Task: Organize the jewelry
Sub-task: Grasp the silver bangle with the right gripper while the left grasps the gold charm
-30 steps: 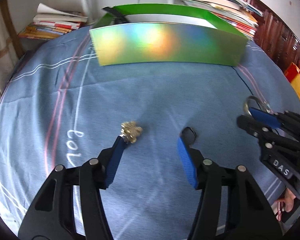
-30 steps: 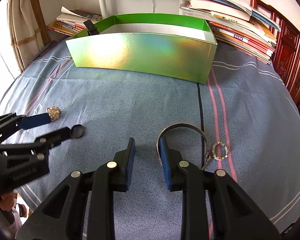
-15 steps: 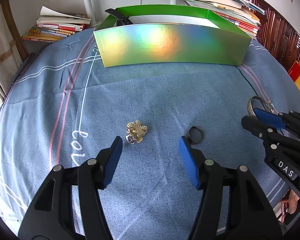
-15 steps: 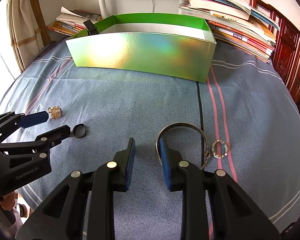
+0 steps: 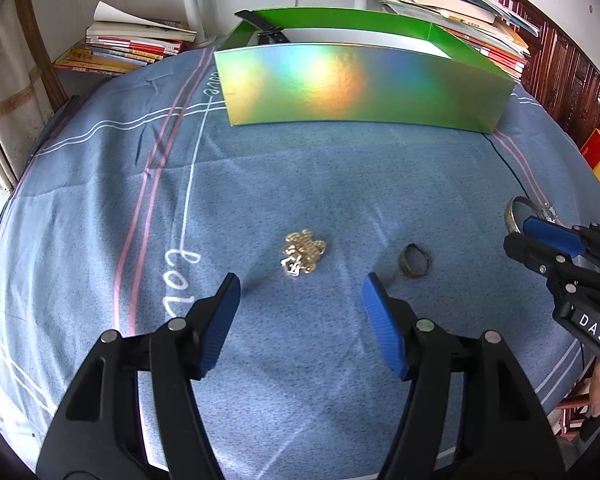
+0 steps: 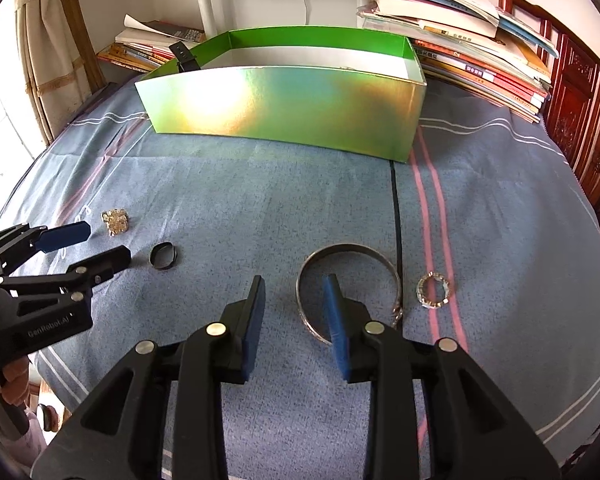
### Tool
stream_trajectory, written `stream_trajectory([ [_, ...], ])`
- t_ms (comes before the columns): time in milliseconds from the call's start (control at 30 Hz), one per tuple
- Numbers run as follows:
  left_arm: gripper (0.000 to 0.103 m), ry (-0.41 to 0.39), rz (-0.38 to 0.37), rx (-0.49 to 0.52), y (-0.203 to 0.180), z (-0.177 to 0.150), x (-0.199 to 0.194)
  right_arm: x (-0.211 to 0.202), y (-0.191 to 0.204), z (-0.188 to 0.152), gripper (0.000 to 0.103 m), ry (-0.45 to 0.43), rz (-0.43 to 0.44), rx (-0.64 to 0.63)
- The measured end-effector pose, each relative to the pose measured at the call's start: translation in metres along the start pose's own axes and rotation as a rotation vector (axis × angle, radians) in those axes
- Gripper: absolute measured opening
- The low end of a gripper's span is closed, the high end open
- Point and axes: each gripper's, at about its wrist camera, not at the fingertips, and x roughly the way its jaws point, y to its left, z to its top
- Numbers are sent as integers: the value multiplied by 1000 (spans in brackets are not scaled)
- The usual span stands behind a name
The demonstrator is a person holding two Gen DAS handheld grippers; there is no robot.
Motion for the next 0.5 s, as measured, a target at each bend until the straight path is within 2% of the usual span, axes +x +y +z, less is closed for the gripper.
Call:
stream_trajectory([
  [500,64,4,-9,-11,-1,16,11,4,0,2,31,5,-10,1],
])
